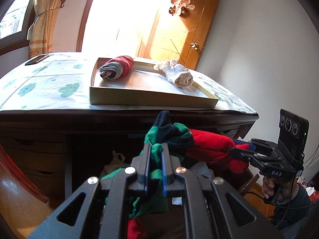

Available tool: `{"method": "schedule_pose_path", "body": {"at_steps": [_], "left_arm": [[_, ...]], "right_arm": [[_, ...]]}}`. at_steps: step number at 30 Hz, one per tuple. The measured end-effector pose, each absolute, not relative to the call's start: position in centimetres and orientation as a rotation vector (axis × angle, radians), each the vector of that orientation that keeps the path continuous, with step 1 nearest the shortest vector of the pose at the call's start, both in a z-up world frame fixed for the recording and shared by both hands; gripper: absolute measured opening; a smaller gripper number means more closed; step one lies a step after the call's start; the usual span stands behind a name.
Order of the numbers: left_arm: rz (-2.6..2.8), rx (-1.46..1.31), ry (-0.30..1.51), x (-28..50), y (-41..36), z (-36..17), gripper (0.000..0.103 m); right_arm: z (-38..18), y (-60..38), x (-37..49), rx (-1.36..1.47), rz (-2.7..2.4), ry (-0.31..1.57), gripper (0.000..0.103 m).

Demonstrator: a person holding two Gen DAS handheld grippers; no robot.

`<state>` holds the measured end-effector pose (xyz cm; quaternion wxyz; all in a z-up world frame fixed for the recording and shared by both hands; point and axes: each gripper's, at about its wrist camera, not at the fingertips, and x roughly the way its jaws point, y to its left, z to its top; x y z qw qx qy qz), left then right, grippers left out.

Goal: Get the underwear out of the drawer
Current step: 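Lift the red garment with the right tool while the left lifts the green sock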

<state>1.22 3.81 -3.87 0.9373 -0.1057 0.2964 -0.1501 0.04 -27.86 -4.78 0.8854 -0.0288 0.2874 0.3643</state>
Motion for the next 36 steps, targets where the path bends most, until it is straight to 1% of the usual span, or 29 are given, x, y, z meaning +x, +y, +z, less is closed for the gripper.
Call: {"method": "schedule_pose_path", "body": {"at_steps": [8, 25, 36], "left_arm": [[-0.301, -0.217, 0.566, 0.7, 3.6, -3.3, 0.006], [-0.263, -0.239, 0.465, -0.4, 4.0, -1.4, 0.006], [-0.267, -0.246, 0.455, -0.4, 4.0, -1.0, 0.006]], "right_arm": [[-3.8, -28.2, -0.9, -0.035, 0.764, 0.527, 0.030], [-2.9, -28.8, -1.5, -0.004, 0.768, 0.459, 0.029], [-2.4, -29.2, -1.7, -0.008, 0.752, 0.438, 0.027]]}}
